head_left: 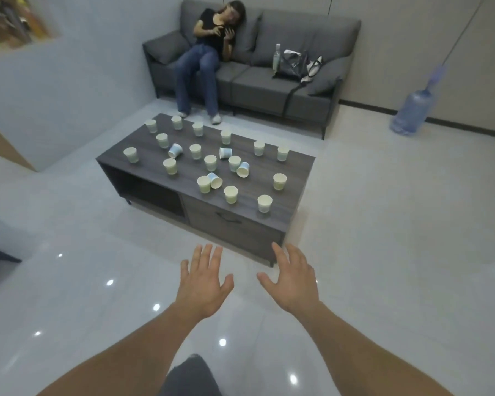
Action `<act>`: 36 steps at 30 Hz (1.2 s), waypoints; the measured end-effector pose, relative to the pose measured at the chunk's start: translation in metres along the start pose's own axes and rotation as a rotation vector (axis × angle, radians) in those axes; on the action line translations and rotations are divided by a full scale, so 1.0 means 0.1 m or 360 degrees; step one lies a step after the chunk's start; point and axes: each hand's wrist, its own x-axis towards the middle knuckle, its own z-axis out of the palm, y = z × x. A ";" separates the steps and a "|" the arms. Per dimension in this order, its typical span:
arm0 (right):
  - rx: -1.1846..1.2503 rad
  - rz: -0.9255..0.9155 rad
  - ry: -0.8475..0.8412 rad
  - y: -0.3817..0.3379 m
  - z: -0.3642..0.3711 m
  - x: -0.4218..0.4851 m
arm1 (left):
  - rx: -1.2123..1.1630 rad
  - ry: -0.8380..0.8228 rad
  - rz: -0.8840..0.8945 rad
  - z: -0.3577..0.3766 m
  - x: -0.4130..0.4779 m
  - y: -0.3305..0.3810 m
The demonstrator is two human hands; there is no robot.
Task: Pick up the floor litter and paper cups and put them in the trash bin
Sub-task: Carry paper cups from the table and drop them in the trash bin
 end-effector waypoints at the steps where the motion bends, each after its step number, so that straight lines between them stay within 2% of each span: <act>1: -0.0025 -0.0010 -0.0011 -0.02 0.00 0.20 | -0.0017 -0.0008 -0.0005 -0.01 0.18 -0.04; 13: -0.0104 0.0240 -0.0127 -0.36 0.14 2.26 | -0.0151 -0.0217 0.0297 -0.27 2.48 -0.53; 21: -0.0068 0.0329 -0.0271 -0.26 0.35 3.34 | -0.0287 -0.0402 0.0358 -0.19 3.62 -0.65; 28: -0.0034 0.0411 -0.0449 0.17 0.83 4.53 | -0.0442 -0.0529 0.0256 0.17 4.53 -0.62; 32: -0.0032 0.0446 -0.0661 0.45 1.20 5.05 | -0.0522 -0.0647 0.0161 0.48 4.97 -0.60; 36: -0.0084 0.0362 -0.0811 0.64 1.56 5.36 | -0.0596 -0.0681 0.0060 0.83 5.19 -0.63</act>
